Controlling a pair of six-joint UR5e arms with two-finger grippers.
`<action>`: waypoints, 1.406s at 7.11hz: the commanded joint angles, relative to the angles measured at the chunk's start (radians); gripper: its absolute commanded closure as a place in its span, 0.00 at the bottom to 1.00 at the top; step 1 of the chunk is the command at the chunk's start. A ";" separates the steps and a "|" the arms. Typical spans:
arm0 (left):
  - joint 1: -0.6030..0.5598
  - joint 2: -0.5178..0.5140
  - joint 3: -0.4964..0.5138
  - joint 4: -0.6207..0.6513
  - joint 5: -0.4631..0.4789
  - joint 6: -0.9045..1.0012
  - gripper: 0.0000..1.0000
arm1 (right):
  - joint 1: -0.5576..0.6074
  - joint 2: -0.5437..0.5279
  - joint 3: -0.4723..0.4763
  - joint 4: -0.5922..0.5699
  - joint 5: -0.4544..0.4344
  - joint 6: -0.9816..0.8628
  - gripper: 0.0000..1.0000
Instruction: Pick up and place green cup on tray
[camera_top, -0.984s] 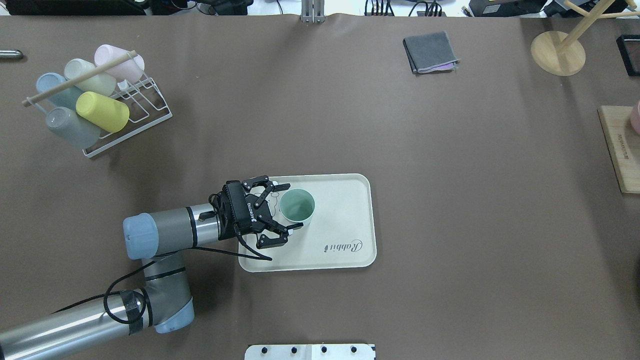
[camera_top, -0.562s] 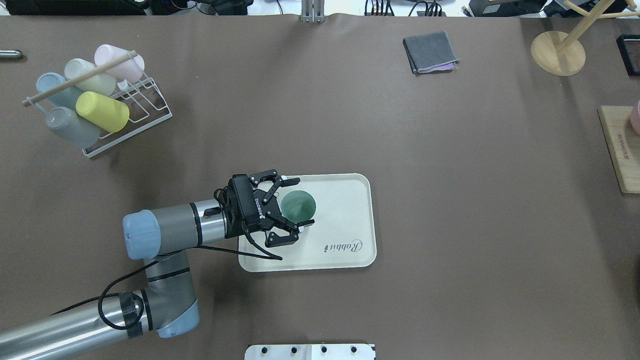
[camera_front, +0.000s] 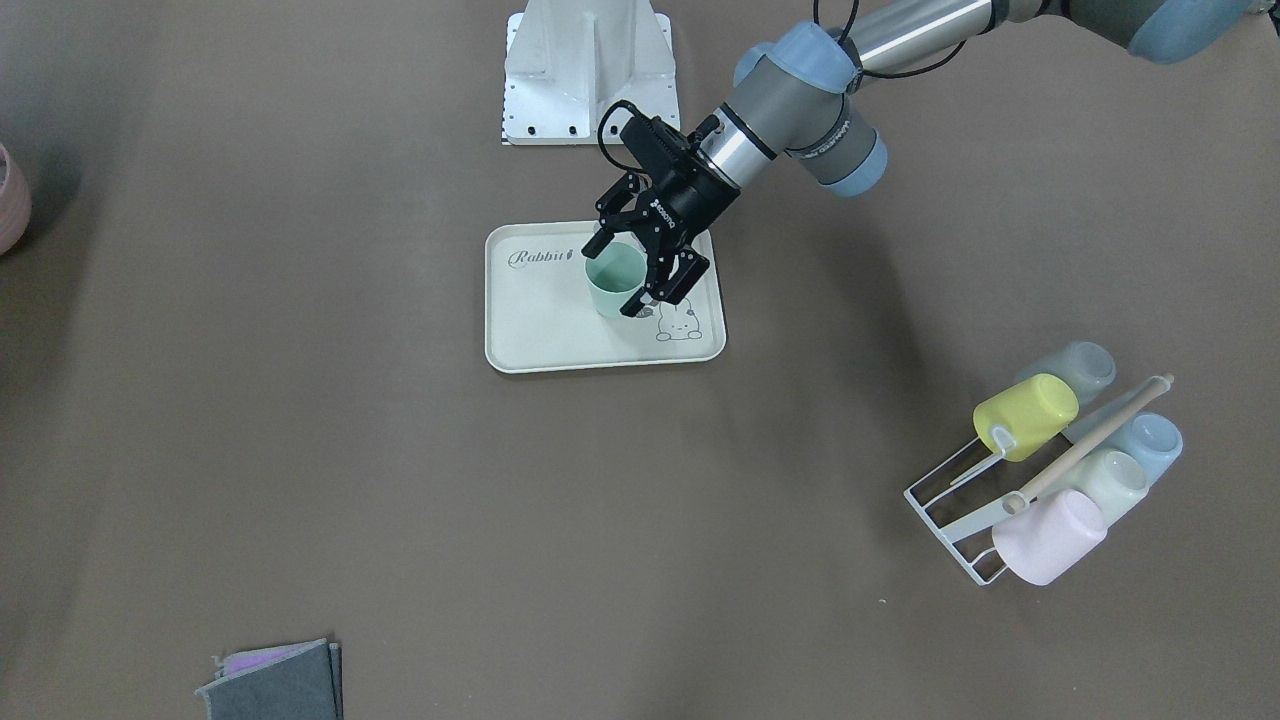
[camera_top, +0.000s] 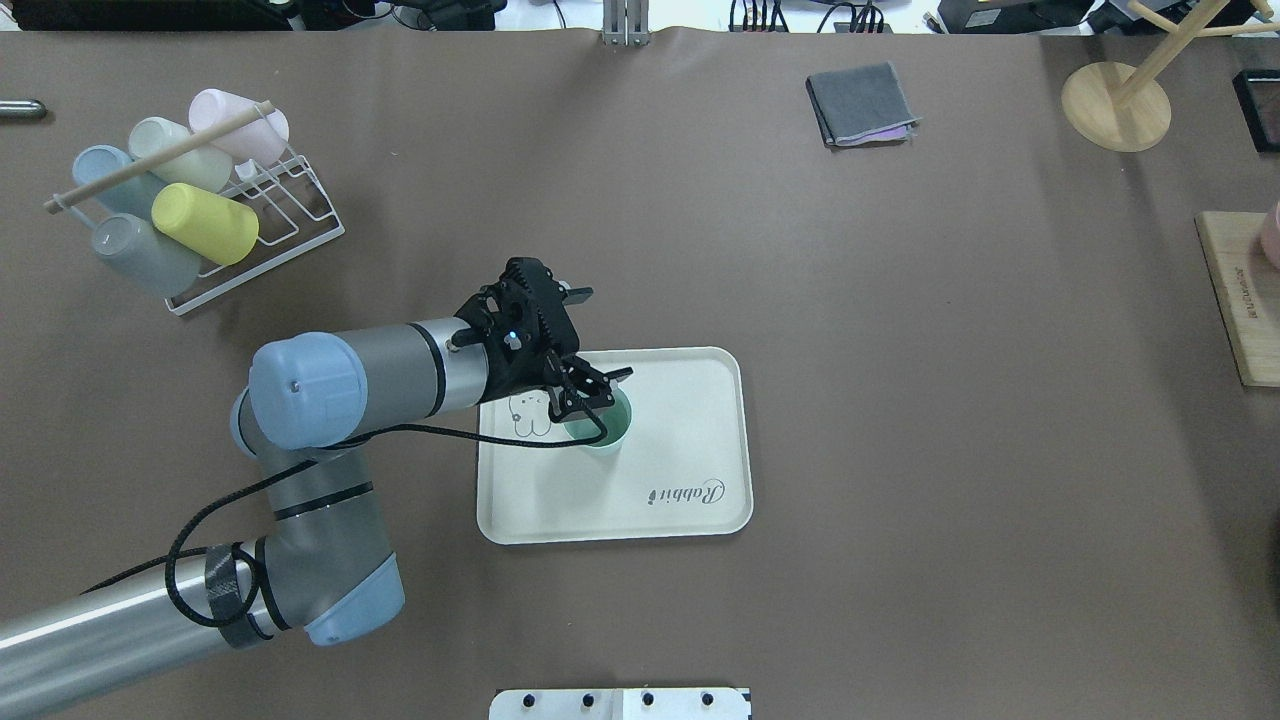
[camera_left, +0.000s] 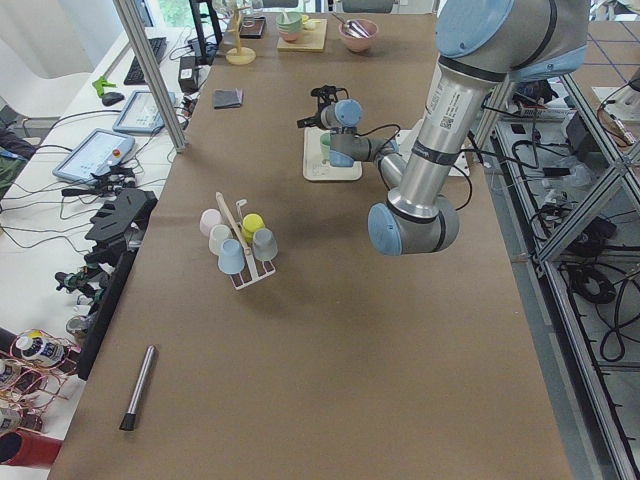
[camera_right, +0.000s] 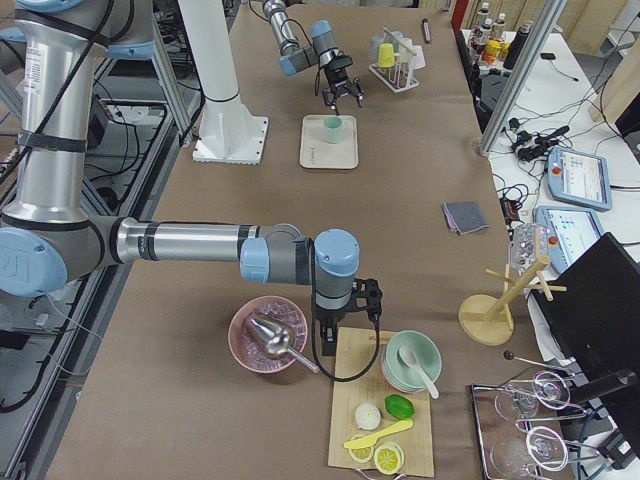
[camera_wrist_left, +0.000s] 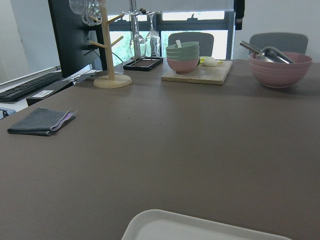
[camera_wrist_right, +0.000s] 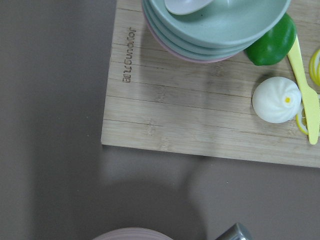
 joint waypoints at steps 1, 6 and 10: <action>-0.129 -0.055 -0.069 0.450 -0.001 0.001 0.01 | 0.000 0.000 0.000 0.000 0.000 0.000 0.00; -0.347 -0.073 -0.127 0.793 -0.014 -0.014 0.01 | 0.000 0.000 0.000 0.000 0.000 -0.001 0.00; -0.727 0.105 -0.118 0.802 -0.567 -0.010 0.01 | 0.000 0.000 0.002 0.000 0.000 -0.001 0.00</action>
